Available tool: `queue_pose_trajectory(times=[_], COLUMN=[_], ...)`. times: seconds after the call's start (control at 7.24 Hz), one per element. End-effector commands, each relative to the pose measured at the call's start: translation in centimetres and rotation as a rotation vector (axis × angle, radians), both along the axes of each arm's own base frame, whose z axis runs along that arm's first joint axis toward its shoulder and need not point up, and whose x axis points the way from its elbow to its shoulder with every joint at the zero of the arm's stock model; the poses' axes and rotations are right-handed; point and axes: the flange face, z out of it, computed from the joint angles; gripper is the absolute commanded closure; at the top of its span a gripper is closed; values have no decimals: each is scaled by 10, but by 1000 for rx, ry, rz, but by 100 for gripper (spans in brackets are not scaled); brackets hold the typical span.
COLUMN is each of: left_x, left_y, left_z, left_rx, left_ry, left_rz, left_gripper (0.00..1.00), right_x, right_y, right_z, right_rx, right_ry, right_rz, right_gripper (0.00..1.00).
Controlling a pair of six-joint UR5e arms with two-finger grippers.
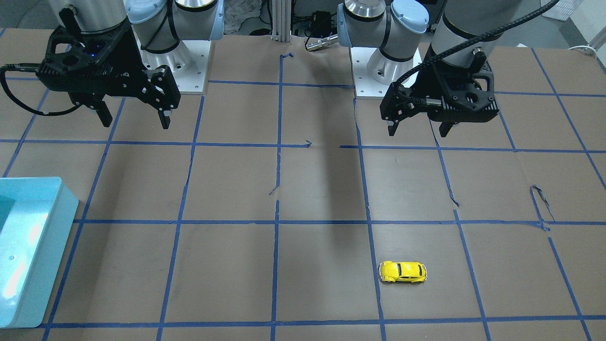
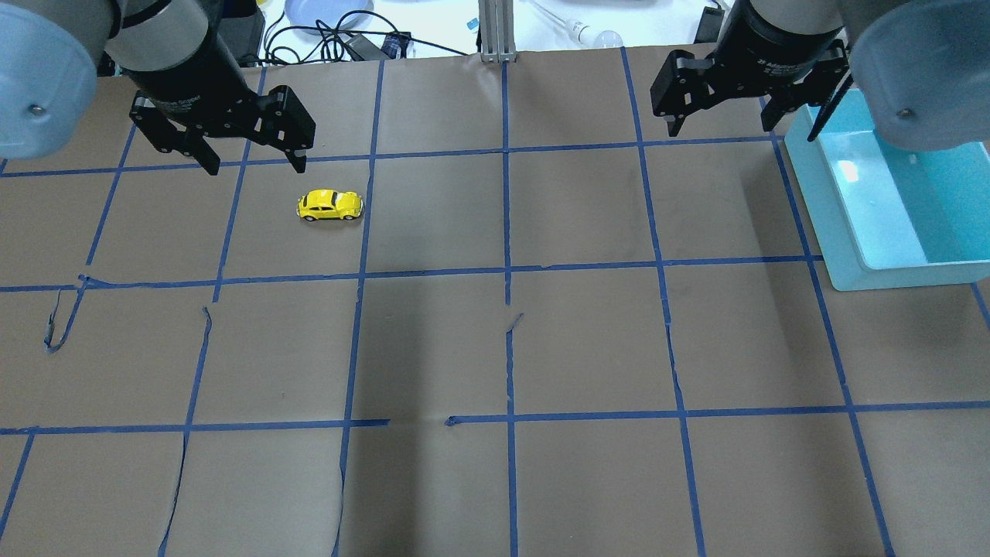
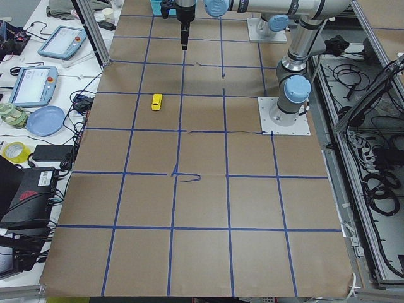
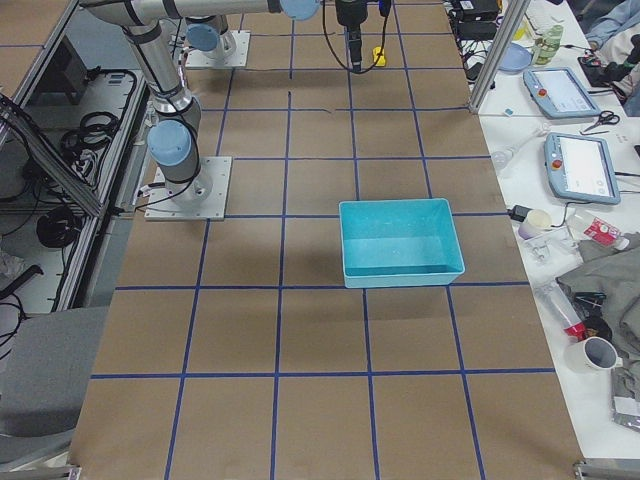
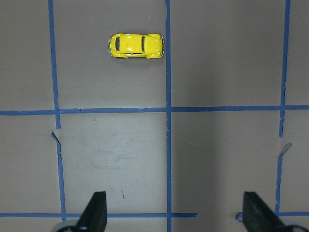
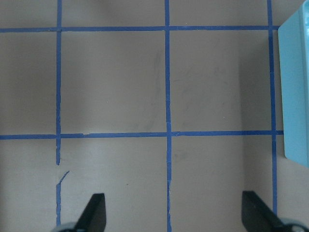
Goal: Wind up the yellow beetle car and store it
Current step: 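Lower the left gripper down over the yellow beetle car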
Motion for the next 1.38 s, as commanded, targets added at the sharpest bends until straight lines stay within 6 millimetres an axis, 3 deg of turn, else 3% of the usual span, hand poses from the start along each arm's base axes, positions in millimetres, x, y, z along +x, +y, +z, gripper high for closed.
queue_pose_trajectory(times=[0.0,0.14,0.41,0.69,1.24], left_x=[41,59,62,64,61], left_y=[-27,-33,-47,-64,-111], left_z=[-19,-43,-88,-118,-213], left_rx=[-56,-63,-126,-128,-27], left_ry=[11,18,74,117,197], left_rz=[236,342,743,1082,1397], left_gripper=[0,0,0,0,0], right_x=[1,-1,1,-2,3], right_y=[0,-1,4,3,5], right_z=[0,0,3,2,3], right_rx=[0,0,2,3,2], right_ry=[1,-1,4,4,0], right_rz=[2,-2,3,-3,10], right_gripper=[0,0,0,0,0])
